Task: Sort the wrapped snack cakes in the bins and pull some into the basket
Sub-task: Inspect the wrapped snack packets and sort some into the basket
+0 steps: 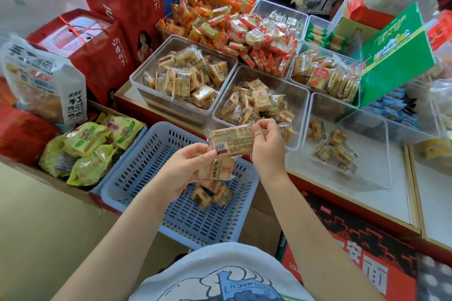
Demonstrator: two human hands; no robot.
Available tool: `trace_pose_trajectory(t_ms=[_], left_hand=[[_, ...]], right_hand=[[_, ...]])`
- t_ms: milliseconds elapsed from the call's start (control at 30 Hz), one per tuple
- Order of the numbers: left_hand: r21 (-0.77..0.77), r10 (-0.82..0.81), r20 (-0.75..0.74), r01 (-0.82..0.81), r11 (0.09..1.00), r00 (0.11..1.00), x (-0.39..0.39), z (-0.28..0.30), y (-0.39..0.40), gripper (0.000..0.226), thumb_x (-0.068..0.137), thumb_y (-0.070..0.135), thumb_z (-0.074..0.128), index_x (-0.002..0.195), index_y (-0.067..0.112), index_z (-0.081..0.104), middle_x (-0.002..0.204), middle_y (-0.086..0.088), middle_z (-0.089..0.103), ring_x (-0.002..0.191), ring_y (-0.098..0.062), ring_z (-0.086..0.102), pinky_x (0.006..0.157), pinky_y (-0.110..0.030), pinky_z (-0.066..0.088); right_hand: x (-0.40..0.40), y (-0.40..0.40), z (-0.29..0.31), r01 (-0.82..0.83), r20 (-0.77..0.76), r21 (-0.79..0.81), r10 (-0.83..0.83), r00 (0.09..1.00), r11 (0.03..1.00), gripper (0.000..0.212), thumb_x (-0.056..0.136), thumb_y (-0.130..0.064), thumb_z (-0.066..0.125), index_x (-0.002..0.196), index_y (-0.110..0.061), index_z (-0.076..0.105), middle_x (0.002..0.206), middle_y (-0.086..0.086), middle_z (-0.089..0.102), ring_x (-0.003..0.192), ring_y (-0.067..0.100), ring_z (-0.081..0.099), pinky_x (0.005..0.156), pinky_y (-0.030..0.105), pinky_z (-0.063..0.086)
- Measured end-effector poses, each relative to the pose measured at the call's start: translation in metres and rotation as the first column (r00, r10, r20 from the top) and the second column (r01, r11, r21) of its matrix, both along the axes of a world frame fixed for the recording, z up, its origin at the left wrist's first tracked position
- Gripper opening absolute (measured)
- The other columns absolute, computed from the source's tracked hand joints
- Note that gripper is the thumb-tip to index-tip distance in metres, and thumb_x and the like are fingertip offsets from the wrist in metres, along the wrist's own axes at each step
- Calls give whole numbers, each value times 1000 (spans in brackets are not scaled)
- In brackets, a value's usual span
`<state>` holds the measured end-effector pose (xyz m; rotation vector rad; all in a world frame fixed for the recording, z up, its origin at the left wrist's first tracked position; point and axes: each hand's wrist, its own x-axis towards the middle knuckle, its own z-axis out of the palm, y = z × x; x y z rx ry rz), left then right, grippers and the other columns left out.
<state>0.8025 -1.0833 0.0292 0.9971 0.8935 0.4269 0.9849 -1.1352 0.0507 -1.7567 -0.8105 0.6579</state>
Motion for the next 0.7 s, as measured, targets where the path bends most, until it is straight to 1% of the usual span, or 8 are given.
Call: trace_pose_trajectory(t_ms=[133, 233, 333, 400, 467, 533, 600, 700], left_hand=[[95, 81, -53, -75, 993, 995, -5, -4, 3, 8, 93, 23, 70, 93, 15, 69, 95, -6, 77, 89, -27, 75, 69, -34, 61], [123, 89, -78, -79, 989, 993, -7, -8, 1, 6, 96, 20, 68, 93, 15, 70, 95, -6, 77, 88, -28, 76, 70, -36, 61], [134, 60, -70, -50, 990, 996, -5, -7, -3, 5, 97, 17, 68, 93, 13, 69, 89, -4, 76, 83, -22, 75, 64, -30, 60], [182, 30, -93, -12, 983, 995, -5, -7, -3, 5, 96, 17, 69, 94, 12, 69, 86, 0, 75, 77, -15, 73, 60, -23, 54], [263, -14, -154, 55, 963, 988, -7, -9, -2, 5, 95, 20, 71, 93, 16, 70, 85, 0, 73, 72, -12, 68, 66, -23, 50], [334, -78, -235, 156, 929, 969, -8, -11, 0, 5, 94, 26, 74, 92, 22, 72, 79, -4, 66, 66, -13, 56, 67, -25, 45], [389, -150, -322, 275, 879, 935, -6, -10, 0, 6, 93, 31, 74, 91, 26, 72, 75, -11, 62, 63, -13, 49, 64, -26, 41], [435, -195, -362, 350, 829, 912, -1, -6, -2, 7, 93, 32, 73, 93, 25, 72, 73, -10, 62, 59, -8, 48, 59, -21, 41]], right_hand=[[-3, 0, -7, 1, 11, -22, 0, 1000, 1000, 20, 108, -22, 46, 89, -22, 50, 79, 8, 55, 71, 23, 52, 66, 52, 53], [-2, -3, -14, 0, -10, -49, -1, 1000, 999, 19, 108, -22, 47, 90, -18, 50, 81, 6, 56, 73, 22, 54, 68, 52, 55], [5, -7, -20, -28, -6, -101, 27, 1000, 994, 18, 107, -21, 50, 88, -21, 51, 81, 7, 58, 72, 23, 55, 61, 41, 50], [11, -9, -23, -50, 35, -140, 55, 998, 989, 15, 105, -21, 55, 90, -23, 51, 84, 5, 59, 74, 23, 57, 64, 35, 50], [16, -9, -21, -69, 102, -164, 86, 991, 984, 10, 102, -21, 58, 98, -27, 52, 99, 6, 58, 89, 21, 60, 73, 30, 52], [20, -10, -15, -171, 183, -158, 199, 963, 972, 10, 100, -24, 59, 108, -30, 57, 111, -3, 55, 102, 10, 57, 83, 23, 49], [20, -10, -7, -356, 173, -194, 389, 905, 914, 12, 101, -29, 61, 111, -29, 65, 111, -10, 61, 103, 0, 58, 87, 19, 48], [15, -12, -3, -529, 73, -333, 581, 811, 781, 20, 98, -44, 64, 106, -29, 74, 99, -11, 72, 94, 4, 66, 85, 28, 55]])
